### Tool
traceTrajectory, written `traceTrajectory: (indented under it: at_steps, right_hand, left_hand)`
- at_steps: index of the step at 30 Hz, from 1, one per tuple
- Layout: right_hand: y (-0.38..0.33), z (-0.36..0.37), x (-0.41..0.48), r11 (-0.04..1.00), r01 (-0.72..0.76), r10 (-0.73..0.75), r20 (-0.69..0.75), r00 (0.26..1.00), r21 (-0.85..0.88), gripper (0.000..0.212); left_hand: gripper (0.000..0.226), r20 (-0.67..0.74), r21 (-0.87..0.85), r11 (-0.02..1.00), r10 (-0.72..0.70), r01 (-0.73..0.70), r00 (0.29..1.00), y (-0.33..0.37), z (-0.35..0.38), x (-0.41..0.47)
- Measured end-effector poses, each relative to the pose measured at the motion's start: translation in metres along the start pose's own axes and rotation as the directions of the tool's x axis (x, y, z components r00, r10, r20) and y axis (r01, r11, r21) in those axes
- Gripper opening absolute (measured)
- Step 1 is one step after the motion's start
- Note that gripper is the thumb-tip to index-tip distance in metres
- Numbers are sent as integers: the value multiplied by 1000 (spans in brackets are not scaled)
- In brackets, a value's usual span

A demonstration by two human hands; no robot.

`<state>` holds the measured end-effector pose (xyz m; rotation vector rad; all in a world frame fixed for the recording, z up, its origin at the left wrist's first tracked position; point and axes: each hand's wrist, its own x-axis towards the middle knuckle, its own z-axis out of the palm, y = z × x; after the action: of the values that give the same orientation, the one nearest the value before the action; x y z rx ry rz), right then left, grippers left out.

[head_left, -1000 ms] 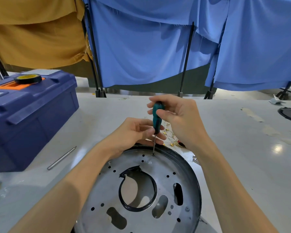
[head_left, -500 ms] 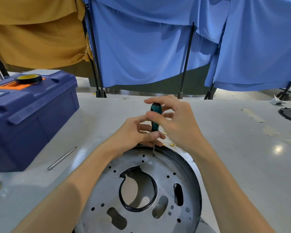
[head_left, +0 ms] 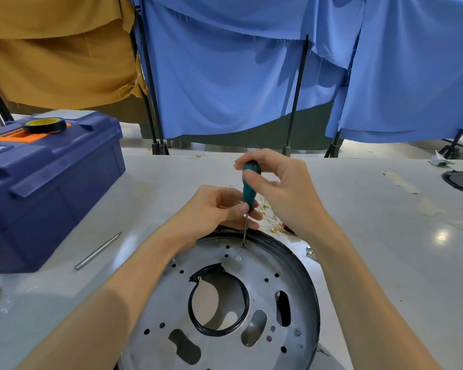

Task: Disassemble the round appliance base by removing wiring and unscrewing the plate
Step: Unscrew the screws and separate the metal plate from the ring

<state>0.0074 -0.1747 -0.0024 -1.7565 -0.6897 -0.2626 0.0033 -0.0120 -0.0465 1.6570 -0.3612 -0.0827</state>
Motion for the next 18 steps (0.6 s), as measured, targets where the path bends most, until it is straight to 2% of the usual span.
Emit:
traceTrajectory:
  at_steps: [3,6,8,10,12,15,18]
  right_hand:
    - [0,4,-2,993,17,-20,-27,999,-119,21]
    - [0,1,0,1000,8,-9,-45,999,-22,29]
    - [-1,0,-1,1000,4,-3,-17,1000,25,24]
    - [0,3,-2,999,21,-21,-2,1000,-45,21]
    - [0,6,-3,992,27,-28,-12,1000,-121,30]
    - [0,1,0,1000,-11,10,-26,1000,-17,39]
    - [0,0,0,1000,-8,8,-13,1000,-8,19]
  left_hand:
    - [31,-21,17,1000,6,-6,1000,2,2,0]
    - [28,54,-28,1000,-10,12,998,1,2,-2]
    - [25,29,-28,999,-18,19,999,1,2,-1]
    - [27,-22,4,1000,-2,2,1000,1,3,1]
    - [30,-12,7,1000,7,-7,1000,2,3,0]
    - [32,62,-41,999,-12,14,998,1,1,-2]
    - [24,41,-23,999,-34,35,999,-1,2,0]
